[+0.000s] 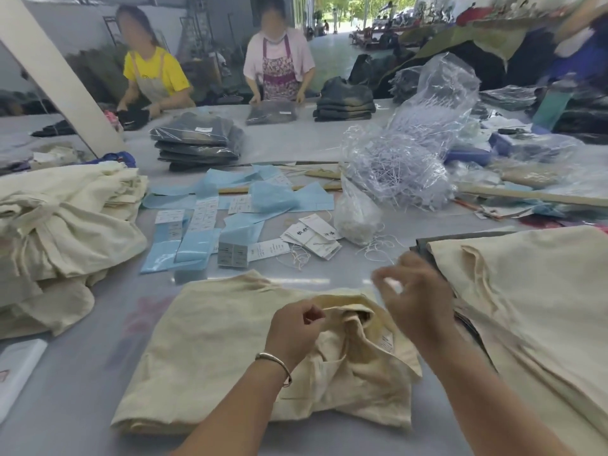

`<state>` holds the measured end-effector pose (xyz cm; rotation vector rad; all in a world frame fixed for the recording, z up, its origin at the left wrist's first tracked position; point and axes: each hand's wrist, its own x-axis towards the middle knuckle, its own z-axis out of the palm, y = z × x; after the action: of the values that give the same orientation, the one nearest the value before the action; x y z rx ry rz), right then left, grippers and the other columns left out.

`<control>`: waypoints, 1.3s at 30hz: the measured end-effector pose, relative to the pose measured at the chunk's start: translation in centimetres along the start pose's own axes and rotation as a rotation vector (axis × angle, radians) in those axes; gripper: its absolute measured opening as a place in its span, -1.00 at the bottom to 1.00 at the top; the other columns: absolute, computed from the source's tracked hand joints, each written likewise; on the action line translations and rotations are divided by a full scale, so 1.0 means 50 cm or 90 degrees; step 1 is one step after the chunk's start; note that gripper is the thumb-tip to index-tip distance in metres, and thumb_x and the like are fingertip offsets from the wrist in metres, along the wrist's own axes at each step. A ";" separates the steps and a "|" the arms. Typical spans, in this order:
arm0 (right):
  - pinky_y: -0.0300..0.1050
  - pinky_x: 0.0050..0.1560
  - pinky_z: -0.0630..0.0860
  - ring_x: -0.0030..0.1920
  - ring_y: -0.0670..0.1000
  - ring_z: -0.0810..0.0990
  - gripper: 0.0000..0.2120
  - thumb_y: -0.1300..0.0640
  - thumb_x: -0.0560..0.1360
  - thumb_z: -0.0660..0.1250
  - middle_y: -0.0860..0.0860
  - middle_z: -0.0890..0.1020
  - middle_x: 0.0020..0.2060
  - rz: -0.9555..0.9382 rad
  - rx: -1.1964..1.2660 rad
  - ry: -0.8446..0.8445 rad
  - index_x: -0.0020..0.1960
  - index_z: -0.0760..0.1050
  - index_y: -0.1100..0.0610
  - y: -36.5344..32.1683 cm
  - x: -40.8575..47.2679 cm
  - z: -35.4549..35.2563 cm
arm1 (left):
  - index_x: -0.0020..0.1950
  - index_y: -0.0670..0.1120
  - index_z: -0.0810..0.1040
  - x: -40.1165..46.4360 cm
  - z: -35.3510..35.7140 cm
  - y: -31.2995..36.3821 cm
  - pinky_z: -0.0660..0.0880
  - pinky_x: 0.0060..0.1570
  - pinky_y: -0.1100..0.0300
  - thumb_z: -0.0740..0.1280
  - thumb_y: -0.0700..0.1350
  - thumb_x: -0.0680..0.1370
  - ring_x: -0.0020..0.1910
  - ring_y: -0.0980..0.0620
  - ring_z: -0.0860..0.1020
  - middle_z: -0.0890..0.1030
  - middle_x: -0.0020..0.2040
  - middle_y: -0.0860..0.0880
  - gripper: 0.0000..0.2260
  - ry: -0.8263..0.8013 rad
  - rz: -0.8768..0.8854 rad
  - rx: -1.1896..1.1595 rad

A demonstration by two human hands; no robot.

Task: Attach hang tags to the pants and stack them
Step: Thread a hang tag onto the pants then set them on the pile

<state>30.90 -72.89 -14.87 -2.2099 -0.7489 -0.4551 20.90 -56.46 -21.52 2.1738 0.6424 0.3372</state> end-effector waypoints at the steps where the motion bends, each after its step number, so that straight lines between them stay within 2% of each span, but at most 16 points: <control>1: -0.17 -0.36 0.26 -0.34 -0.01 0.42 -0.96 0.11 0.42 0.47 -0.06 0.41 -0.33 0.022 0.008 -0.089 -0.19 0.69 0.00 0.006 -0.013 0.028 | -0.20 -0.06 0.69 0.003 0.011 0.003 0.42 -0.23 0.39 0.42 -0.18 0.42 -0.28 0.13 0.55 0.63 -0.32 0.06 -0.94 -0.015 -0.002 0.036; 4: -0.17 -0.27 0.30 -0.23 -0.06 0.47 -0.92 0.00 0.45 0.40 -0.08 0.40 -0.29 0.080 0.002 -0.308 -0.15 0.68 -0.08 0.029 -0.049 0.102 | -0.16 -0.11 0.70 0.012 0.041 0.008 0.48 -0.13 0.15 0.37 -0.07 0.45 -0.12 -0.06 0.60 0.67 -0.21 -0.11 -0.85 -0.035 -0.034 0.155; 8: -0.12 -0.11 0.47 -0.04 -0.02 0.56 -0.85 -0.02 0.42 0.34 -0.09 0.54 -0.10 0.063 -0.028 -0.404 -0.09 0.68 -0.12 0.043 -0.064 0.141 | -0.05 -0.10 0.69 0.034 0.074 0.013 0.45 -0.10 0.17 0.38 -0.03 0.45 0.04 -0.12 0.59 0.67 -0.02 -0.12 -0.81 0.002 -0.086 0.163; 9: -0.12 -0.09 0.48 0.00 0.00 0.57 -0.83 -0.01 0.42 0.32 -0.09 0.57 -0.04 0.057 -0.040 -0.414 -0.07 0.68 -0.12 0.048 -0.062 0.144 | -0.08 -0.09 0.68 0.041 0.080 0.016 0.46 -0.11 0.17 0.38 -0.04 0.45 0.01 -0.10 0.60 0.67 -0.05 -0.10 -0.83 0.006 -0.095 0.159; 11: -0.14 -0.13 0.45 0.03 0.03 0.57 -0.78 0.01 0.43 0.27 -0.08 0.56 0.04 0.051 -0.076 -0.435 -0.03 0.66 -0.12 0.057 -0.056 0.147 | -0.25 -0.08 0.65 0.058 0.088 0.022 0.49 -0.18 0.16 0.38 -0.03 0.43 -0.18 -0.02 0.61 0.65 -0.29 -0.04 -0.85 0.002 -0.109 0.135; 14: -0.15 -0.20 0.29 0.01 0.08 0.55 -0.76 0.03 0.50 0.19 -0.03 0.45 -0.05 0.081 -0.136 -0.422 -0.02 0.64 -0.04 0.073 -0.041 0.151 | -0.50 -0.06 0.53 0.085 0.100 0.029 0.41 -0.35 0.24 0.42 -0.01 0.43 -0.45 0.16 0.49 0.50 -0.58 0.09 -0.68 0.023 -0.183 0.062; 16: -0.15 -0.20 0.27 -0.05 0.09 0.53 -0.74 0.03 0.52 0.17 -0.02 0.34 -0.14 0.103 -0.166 -0.383 -0.02 0.64 0.00 0.084 -0.029 0.151 | -0.56 -0.05 0.50 0.102 0.107 0.029 0.26 -0.48 0.32 0.41 -0.07 0.40 -0.47 0.12 0.46 0.45 -0.64 0.10 -0.67 0.038 -0.241 0.025; 19: -0.16 -0.19 0.28 -0.07 0.06 0.53 -0.78 -0.01 0.54 0.23 -0.06 0.36 -0.15 0.128 -0.111 -0.352 0.02 0.65 -0.07 0.098 -0.009 0.156 | -0.52 -0.10 0.53 0.124 0.122 0.024 0.34 -0.44 0.23 0.40 -0.18 0.38 -0.42 -0.06 0.51 0.52 -0.56 -0.03 -0.74 0.010 -0.287 -0.053; 22: -0.16 -0.20 0.29 -0.09 0.00 0.52 -0.81 -0.04 0.51 0.28 -0.09 0.37 -0.18 0.125 -0.053 -0.370 0.02 0.65 -0.13 0.108 0.008 0.169 | -0.45 -0.10 0.49 0.126 0.127 0.008 0.35 -0.51 0.32 0.45 -0.23 0.43 -0.53 0.08 0.44 0.50 -0.56 0.02 -0.73 -0.011 -0.310 -0.232; 26: -0.16 -0.20 0.31 -0.08 0.02 0.52 -0.80 -0.04 0.53 0.24 -0.08 0.39 -0.14 0.107 -0.095 -0.415 0.00 0.64 -0.11 0.117 0.023 0.193 | -0.25 -0.16 0.56 0.112 0.118 -0.018 0.42 -0.44 0.34 0.39 -0.26 0.53 -0.46 0.14 0.49 0.58 -0.36 -0.07 -0.85 -0.055 -0.309 -0.431; 30: -0.15 -0.24 0.25 -0.14 0.03 0.47 -0.79 -0.08 0.53 0.24 -0.04 0.38 -0.17 0.048 -0.084 -0.428 -0.04 0.63 -0.07 0.121 0.028 0.209 | -0.19 -0.20 0.59 0.103 0.108 -0.037 0.47 -0.31 0.28 0.34 -0.27 0.57 -0.33 0.04 0.53 0.60 -0.31 -0.08 -0.87 -0.065 -0.279 -0.464; 34: -0.16 -0.29 0.18 -0.23 -0.02 0.40 -0.85 -0.01 0.46 0.26 -0.06 0.30 -0.28 0.002 -0.045 -0.424 -0.12 0.61 -0.06 0.121 0.007 0.220 | -0.08 -0.18 0.65 0.098 0.109 -0.058 0.51 -0.17 0.25 0.28 -0.37 0.57 -0.28 0.08 0.57 0.65 -0.19 -0.12 -0.82 -0.087 -0.261 -0.498; 35: -0.16 -0.30 0.17 -0.24 -0.03 0.40 -0.85 -0.03 0.42 0.23 -0.06 0.30 -0.31 0.010 -0.024 -0.425 -0.10 0.57 -0.11 0.119 0.004 0.221 | -0.05 -0.17 0.67 0.096 0.110 -0.061 0.53 -0.15 0.25 0.27 -0.39 0.56 -0.26 0.08 0.59 0.67 -0.15 -0.13 -0.78 -0.096 -0.253 -0.506; 37: -0.18 -0.32 0.16 -0.25 -0.08 0.36 -0.70 -0.08 0.33 0.15 -0.07 0.30 -0.34 0.030 0.021 -0.428 0.03 0.39 -0.32 0.117 0.003 0.225 | -0.04 -0.11 0.72 0.094 0.113 -0.064 0.53 -0.04 0.15 0.29 -0.41 0.54 -0.15 0.03 0.62 0.71 -0.06 -0.13 -0.72 -0.104 -0.220 -0.504; 38: -0.19 -0.33 0.15 -0.26 -0.09 0.35 -0.69 -0.08 0.33 0.15 -0.08 0.31 -0.35 0.038 0.031 -0.431 0.05 0.38 -0.34 0.119 0.004 0.227 | -0.04 -0.09 0.73 0.093 0.114 -0.065 0.53 -0.01 0.12 0.31 -0.41 0.53 -0.11 0.01 0.62 0.71 -0.04 -0.12 -0.72 -0.102 -0.200 -0.495; 39: -0.20 -0.34 0.15 -0.25 -0.09 0.35 -0.75 -0.08 0.36 0.18 -0.08 0.31 -0.35 0.046 0.028 -0.432 0.01 0.48 -0.28 0.121 0.004 0.230 | -0.04 -0.07 0.74 0.092 0.114 -0.066 0.52 -0.03 0.11 0.32 -0.40 0.52 -0.09 0.00 0.62 0.71 -0.03 -0.12 -0.71 -0.097 -0.186 -0.487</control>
<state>35.93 -67.55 -25.58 -2.3446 -1.0005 0.3731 26.16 -55.85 -27.59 1.3424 0.6063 0.2088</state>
